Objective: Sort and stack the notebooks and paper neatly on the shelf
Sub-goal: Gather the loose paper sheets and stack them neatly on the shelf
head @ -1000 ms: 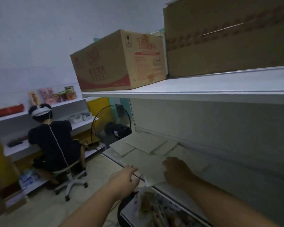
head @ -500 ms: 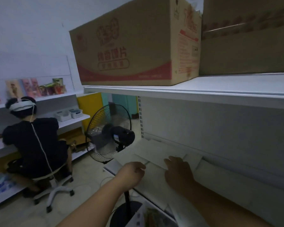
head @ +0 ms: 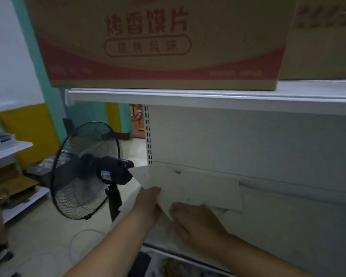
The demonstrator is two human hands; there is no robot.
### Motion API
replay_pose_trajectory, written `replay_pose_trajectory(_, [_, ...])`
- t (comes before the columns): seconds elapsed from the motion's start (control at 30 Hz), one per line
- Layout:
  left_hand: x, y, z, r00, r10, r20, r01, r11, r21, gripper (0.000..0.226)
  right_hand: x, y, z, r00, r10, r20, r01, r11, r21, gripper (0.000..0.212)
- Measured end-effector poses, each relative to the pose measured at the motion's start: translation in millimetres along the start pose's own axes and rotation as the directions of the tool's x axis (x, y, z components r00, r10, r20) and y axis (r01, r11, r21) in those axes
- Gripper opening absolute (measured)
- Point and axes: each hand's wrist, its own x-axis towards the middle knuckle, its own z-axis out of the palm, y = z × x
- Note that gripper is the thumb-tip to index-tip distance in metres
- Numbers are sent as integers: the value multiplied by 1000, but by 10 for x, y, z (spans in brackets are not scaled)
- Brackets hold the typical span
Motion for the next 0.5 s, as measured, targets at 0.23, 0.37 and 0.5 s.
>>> replay_pose_trajectory(0.23, [48, 379, -283, 998, 54, 14, -55, 974, 218, 16, -137, 724, -323, 531, 847, -1, -842, 528, -108, 67])
replay_pose_trajectory(0.37, [145, 287, -428, 993, -37, 112, -2, 944, 330, 26, -147, 862, -285, 358, 928, 104, -922, 369, -117, 81])
replay_pose_trajectory(0.5, [183, 253, -489, 978, -100, 182, 25, 925, 379, 59, -92, 1026, -366, 257, 947, 192, -957, 222, 189, 75])
